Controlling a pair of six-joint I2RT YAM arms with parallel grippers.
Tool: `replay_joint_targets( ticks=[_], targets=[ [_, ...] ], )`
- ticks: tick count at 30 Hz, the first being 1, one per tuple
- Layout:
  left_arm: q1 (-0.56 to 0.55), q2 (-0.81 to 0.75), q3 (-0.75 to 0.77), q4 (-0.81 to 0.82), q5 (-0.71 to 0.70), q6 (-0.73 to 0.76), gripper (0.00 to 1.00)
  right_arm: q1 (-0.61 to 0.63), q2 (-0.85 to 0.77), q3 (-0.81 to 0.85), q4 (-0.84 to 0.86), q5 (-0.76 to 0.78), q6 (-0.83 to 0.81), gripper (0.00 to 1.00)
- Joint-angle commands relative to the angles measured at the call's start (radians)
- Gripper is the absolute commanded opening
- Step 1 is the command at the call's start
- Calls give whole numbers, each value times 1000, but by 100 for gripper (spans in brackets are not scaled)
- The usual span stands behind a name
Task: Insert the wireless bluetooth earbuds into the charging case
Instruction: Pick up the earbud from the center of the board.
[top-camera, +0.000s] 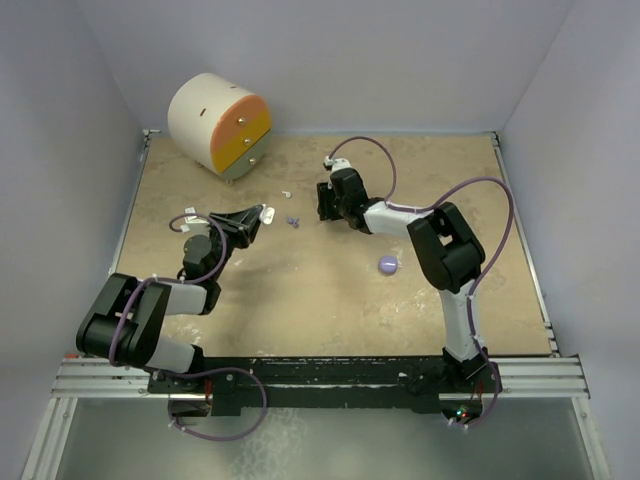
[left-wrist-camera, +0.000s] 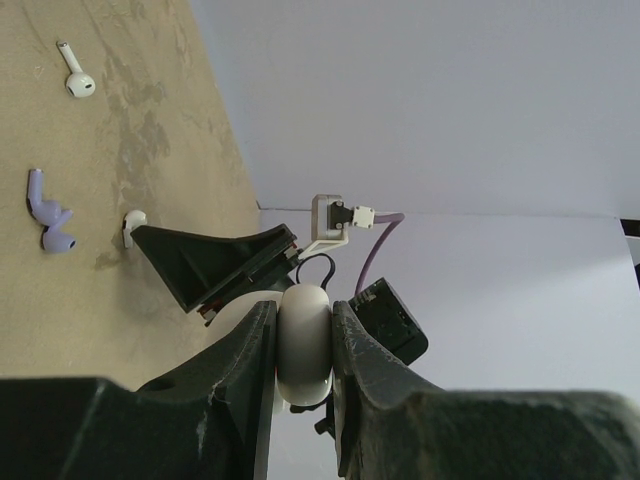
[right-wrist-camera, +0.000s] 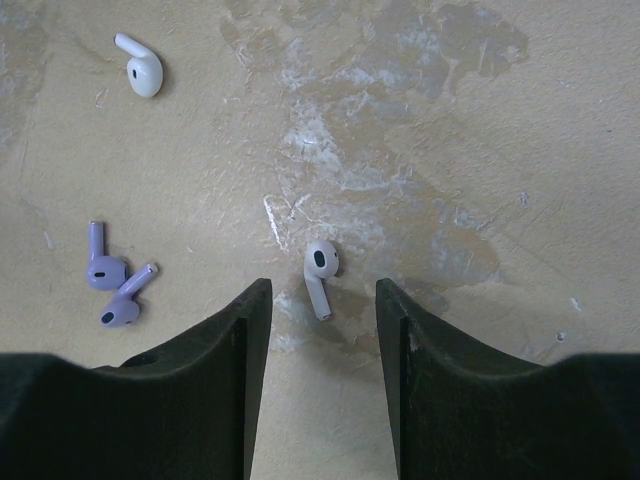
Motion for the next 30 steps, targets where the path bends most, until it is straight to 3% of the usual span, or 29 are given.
replay_joint_targets(
  ticks=[1, 30],
  targets=[
    [2, 5, -8, 83, 3, 7, 0, 7, 18, 27, 17, 17, -11, 48],
    [3, 48, -13, 140, 12, -17, 0, 20, 80, 99, -21, 20, -22, 36]
  ],
)
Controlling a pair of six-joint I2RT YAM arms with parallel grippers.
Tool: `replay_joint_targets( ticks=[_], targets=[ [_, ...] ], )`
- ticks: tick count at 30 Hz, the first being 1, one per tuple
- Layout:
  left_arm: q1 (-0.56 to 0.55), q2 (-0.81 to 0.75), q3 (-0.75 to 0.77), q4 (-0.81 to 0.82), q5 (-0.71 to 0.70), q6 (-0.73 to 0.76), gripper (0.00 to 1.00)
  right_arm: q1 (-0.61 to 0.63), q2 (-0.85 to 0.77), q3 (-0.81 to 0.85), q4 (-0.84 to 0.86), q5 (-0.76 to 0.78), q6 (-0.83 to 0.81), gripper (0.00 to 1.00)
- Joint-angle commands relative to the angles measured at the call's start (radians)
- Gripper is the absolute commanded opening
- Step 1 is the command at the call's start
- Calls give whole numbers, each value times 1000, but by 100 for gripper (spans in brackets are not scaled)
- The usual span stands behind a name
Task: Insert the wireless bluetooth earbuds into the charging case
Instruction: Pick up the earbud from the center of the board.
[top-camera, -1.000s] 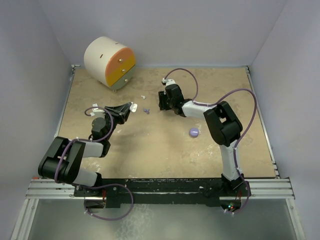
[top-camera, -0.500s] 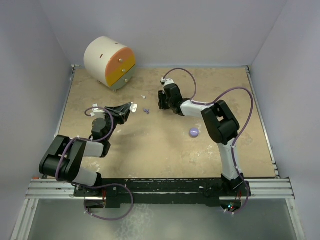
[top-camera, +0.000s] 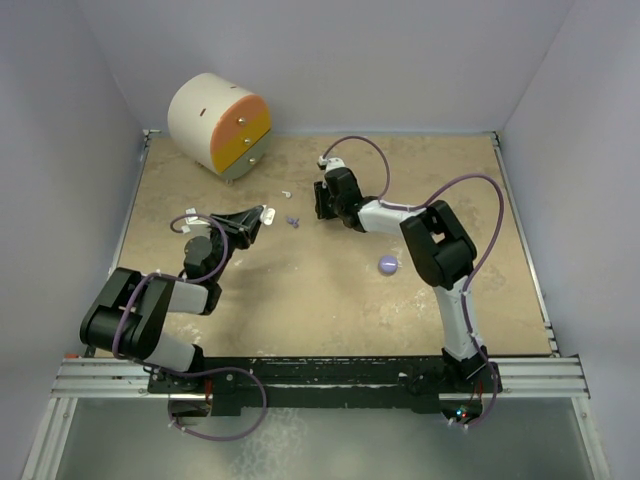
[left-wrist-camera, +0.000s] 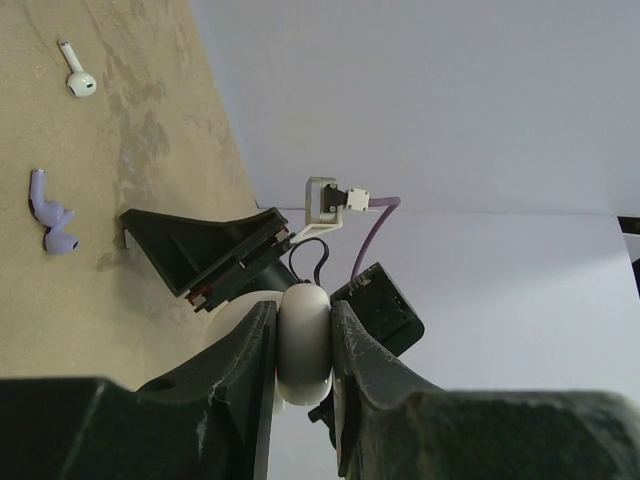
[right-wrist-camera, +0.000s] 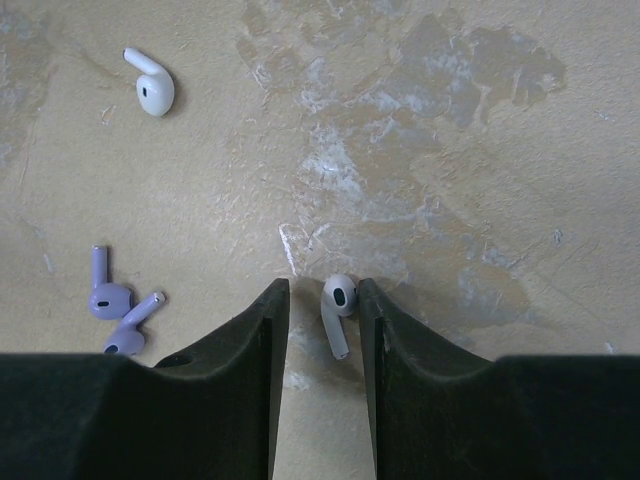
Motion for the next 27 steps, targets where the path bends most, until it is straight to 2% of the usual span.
replay_joint_targets(
  ticks=[1, 9, 15, 20, 27],
  targets=[
    [2, 5, -4, 81, 9, -13, 0, 7, 18, 36, -24, 22, -10, 36],
    [2, 9, -5, 86, 9, -17, 0, 7, 33, 40, -56, 65, -14, 33],
    [2, 11, -6, 87, 9, -18, 0, 8, 41, 37, -64, 70, -17, 27],
    [2, 15, -7, 91, 8, -17, 0, 9, 41, 34, -64, 66, -18, 26],
    [2, 21, -7, 97, 9, -21, 0, 11, 35, 27, -65, 61, -19, 16]
  ],
)
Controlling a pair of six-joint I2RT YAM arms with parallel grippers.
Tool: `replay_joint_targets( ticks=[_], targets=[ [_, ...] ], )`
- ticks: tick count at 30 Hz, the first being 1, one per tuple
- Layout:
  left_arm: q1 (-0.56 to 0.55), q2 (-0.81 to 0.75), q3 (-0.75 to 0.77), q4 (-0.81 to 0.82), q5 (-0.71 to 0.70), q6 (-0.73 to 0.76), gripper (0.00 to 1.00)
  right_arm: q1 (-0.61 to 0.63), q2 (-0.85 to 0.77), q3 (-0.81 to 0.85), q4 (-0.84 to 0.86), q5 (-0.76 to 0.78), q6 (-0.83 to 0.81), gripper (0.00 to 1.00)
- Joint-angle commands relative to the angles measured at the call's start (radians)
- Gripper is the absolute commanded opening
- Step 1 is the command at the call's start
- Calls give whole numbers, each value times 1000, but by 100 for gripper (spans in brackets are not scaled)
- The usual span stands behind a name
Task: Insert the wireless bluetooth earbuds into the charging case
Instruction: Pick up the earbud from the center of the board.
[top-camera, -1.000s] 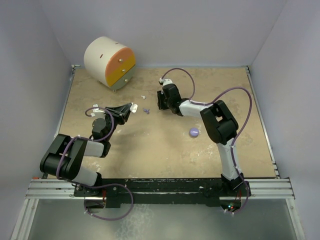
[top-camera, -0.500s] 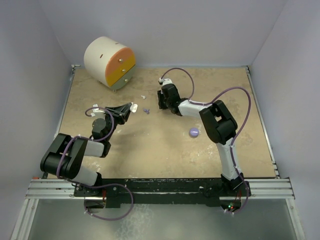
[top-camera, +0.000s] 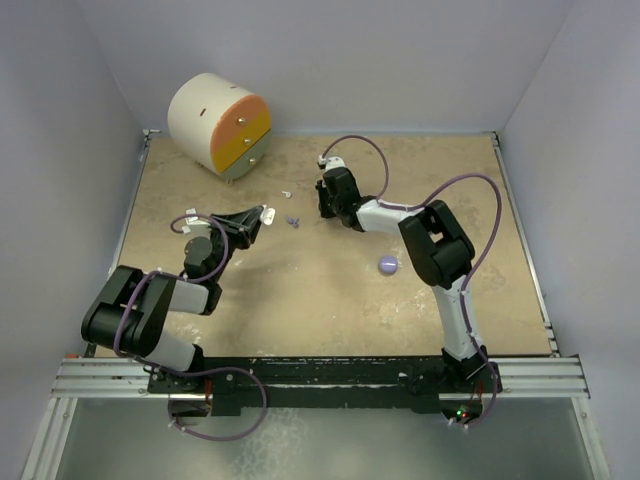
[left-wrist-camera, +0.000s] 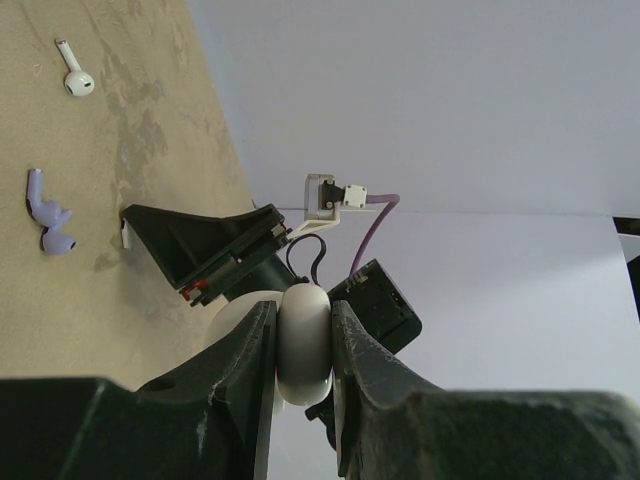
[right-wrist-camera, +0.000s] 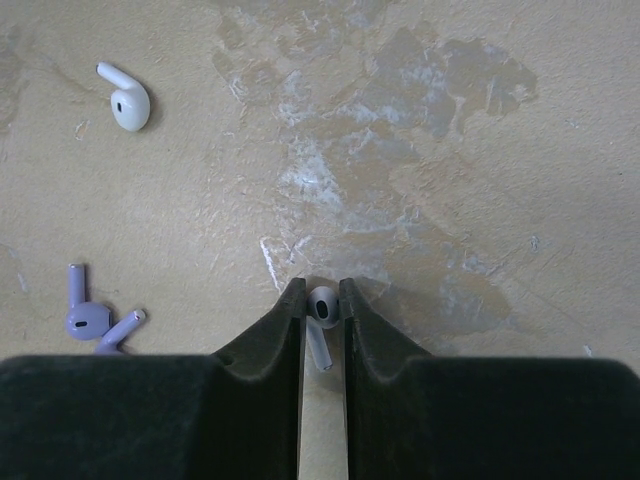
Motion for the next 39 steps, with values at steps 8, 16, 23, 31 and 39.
replay_joint_targets(
  ticks=[8, 16, 23, 31, 39],
  targets=[
    [2, 17, -5, 80, 12, -16, 0, 6, -28, -20, -11, -44, 3, 8],
    [1, 34, -1, 111, 21, -32, 0, 6, -256, -176, 238, -113, -8, 0],
    [-2, 30, 9, 109, 31, -46, 0, 6, -403, -327, 486, -229, 2, 0],
    [-42, 54, 52, 159, 39, -127, 0, 7, -538, -576, 944, -332, 3, 0],
    [-89, 87, 99, 174, 14, -155, 0, 7, -515, -719, 1373, -376, -10, 0]
  ],
)
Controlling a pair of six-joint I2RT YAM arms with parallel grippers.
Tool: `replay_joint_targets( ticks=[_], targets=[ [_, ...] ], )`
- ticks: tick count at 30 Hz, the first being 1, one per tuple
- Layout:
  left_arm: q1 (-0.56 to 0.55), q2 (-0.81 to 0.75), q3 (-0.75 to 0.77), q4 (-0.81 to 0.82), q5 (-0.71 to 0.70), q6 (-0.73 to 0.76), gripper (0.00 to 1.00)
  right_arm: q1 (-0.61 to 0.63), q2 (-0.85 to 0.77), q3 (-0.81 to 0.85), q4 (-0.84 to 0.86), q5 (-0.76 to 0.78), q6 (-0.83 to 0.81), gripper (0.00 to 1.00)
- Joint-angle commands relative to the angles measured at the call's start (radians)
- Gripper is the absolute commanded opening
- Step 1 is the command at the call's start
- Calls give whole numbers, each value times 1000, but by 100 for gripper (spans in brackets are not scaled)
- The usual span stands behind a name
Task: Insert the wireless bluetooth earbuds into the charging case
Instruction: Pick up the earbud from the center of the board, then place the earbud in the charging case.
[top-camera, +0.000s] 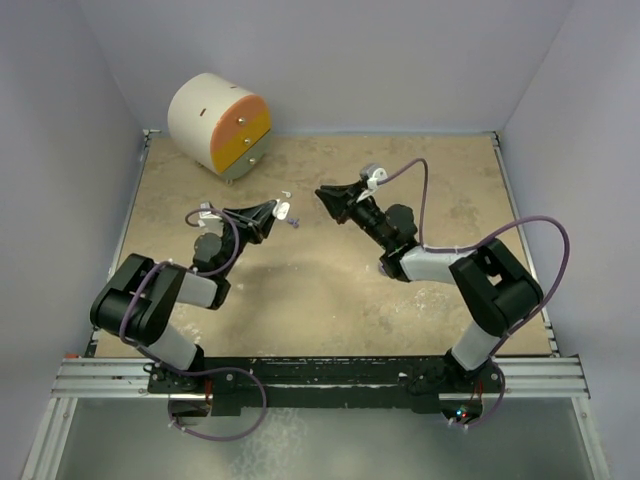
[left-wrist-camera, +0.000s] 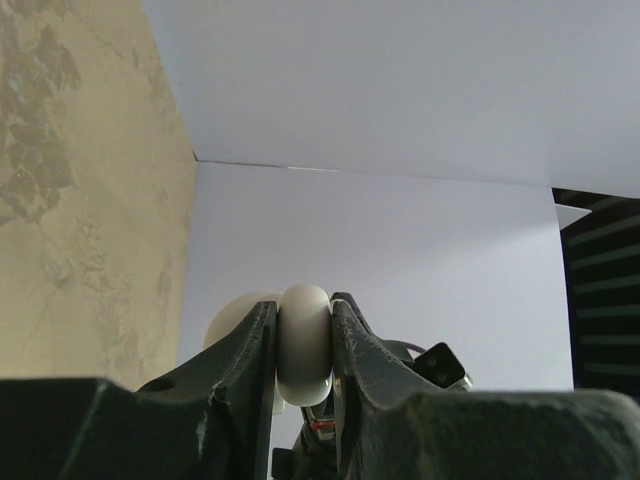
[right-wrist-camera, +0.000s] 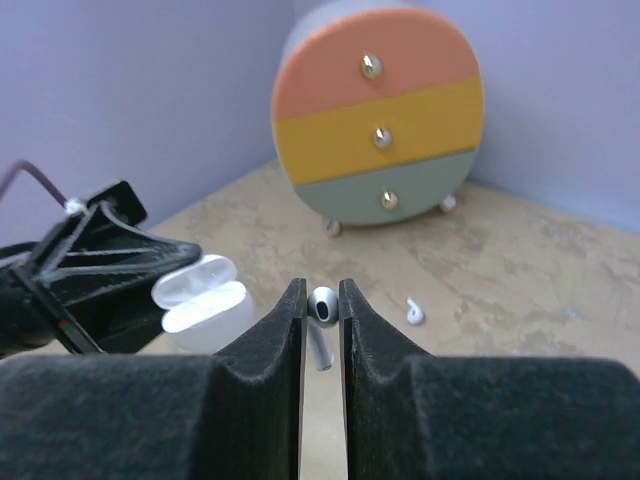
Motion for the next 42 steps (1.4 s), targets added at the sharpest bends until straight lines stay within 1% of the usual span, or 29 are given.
replay_joint_targets(
  ticks=[1, 4, 8, 11, 16, 26, 34, 42],
  targets=[
    [-26, 15, 48, 88, -17, -33, 0, 5, 7, -52, 413, -42, -6, 0],
    [-40, 34, 56, 113, -22, -50, 0, 4, 70, -98, 630, -62, 18, 0],
    [-54, 53, 60, 145, -29, -72, 0, 6, 229, -167, 1140, -76, 51, 0],
    [-66, 59, 65, 154, -32, -78, 0, 7, 296, -135, 1161, -78, 56, 0],
    [-74, 55, 55, 149, -36, -74, 0, 7, 319, -119, 1160, -73, 68, 0],
    [-75, 75, 39, 181, -41, -82, 0, 7, 298, -92, 1158, -84, 36, 0],
    [-71, 61, 60, 181, -42, -97, 0, 5, 244, -5, 1156, -115, -2, 0],
    [-28, 22, 110, 125, -27, -105, 0, -13, 208, 73, 1156, -134, 58, 0]
  ],
)
